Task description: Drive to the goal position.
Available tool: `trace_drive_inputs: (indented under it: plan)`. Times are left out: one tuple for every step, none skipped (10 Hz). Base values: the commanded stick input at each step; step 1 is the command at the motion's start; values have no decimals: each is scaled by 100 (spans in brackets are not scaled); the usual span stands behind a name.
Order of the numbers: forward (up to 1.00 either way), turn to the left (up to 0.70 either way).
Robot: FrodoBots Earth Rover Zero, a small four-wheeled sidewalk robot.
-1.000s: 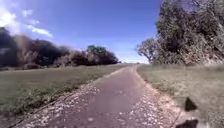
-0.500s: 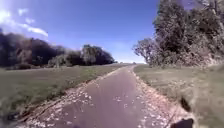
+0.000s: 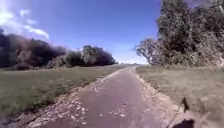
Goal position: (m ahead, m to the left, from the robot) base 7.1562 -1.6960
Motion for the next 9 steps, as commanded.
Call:
trace_drive_inputs:
  plan:
    - [98,0]
    - [98,0]
    - [98,0]
    - [99,0]
    - [100,0]
    - [100,0]
    - [99,0]
    - [100,0]
    - [100,0]
